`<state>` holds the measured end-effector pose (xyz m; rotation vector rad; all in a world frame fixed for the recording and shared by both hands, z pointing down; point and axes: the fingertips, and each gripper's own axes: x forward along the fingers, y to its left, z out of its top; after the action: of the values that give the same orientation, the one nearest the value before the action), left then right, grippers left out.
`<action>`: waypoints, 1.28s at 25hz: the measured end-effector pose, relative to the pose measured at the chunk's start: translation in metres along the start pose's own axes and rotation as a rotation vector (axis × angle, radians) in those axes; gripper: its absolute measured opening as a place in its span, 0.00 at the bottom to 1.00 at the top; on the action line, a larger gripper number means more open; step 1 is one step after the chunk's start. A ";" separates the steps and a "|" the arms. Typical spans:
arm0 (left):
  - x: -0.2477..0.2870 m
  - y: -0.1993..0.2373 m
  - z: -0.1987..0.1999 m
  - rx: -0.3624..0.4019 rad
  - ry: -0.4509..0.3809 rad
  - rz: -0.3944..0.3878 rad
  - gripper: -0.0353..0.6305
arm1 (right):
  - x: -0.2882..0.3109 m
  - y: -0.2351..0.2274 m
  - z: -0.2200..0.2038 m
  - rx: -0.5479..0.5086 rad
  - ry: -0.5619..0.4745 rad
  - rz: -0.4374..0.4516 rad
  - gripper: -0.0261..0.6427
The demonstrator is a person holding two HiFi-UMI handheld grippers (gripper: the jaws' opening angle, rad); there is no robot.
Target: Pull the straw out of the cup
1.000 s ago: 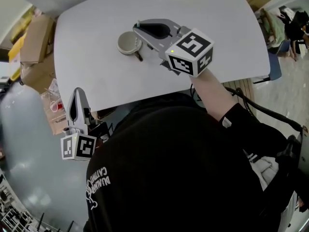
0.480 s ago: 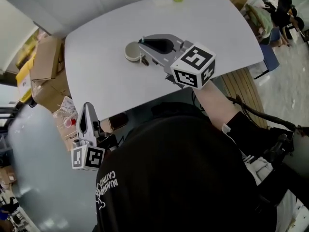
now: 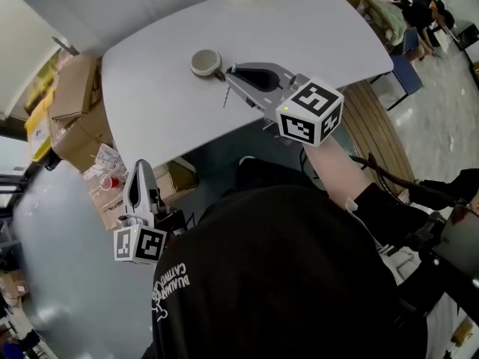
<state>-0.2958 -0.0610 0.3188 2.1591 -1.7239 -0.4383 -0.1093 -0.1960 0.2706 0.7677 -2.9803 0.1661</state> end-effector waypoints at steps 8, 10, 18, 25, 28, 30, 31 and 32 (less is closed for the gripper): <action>-0.086 -0.035 -0.019 -0.005 0.083 -0.069 0.06 | -0.080 0.077 -0.018 0.048 0.018 -0.092 0.08; -0.107 -0.041 -0.030 0.004 0.115 -0.092 0.06 | -0.101 0.093 -0.028 0.056 0.017 -0.123 0.08; -0.125 -0.043 -0.040 -0.023 0.149 -0.131 0.06 | -0.138 0.103 -0.048 0.107 0.034 -0.225 0.08; -0.116 -0.076 -0.043 -0.021 0.137 -0.126 0.06 | -0.166 0.084 -0.032 0.069 0.033 -0.226 0.08; -0.114 -0.098 -0.038 -0.025 0.123 -0.111 0.06 | -0.184 0.079 -0.022 0.066 0.048 -0.213 0.08; -0.114 -0.109 -0.040 -0.033 0.112 -0.098 0.06 | -0.195 0.078 -0.020 0.064 0.052 -0.196 0.08; -0.115 -0.115 -0.042 -0.037 0.108 -0.093 0.06 | -0.201 0.078 -0.021 0.064 0.054 -0.188 0.08; -0.116 -0.121 -0.044 -0.038 0.106 -0.091 0.06 | -0.206 0.078 -0.021 0.063 0.055 -0.182 0.08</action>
<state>-0.1959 0.0798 0.3069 2.1986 -1.5545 -0.3697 0.0343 -0.0274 0.2670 1.0176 -2.8469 0.2675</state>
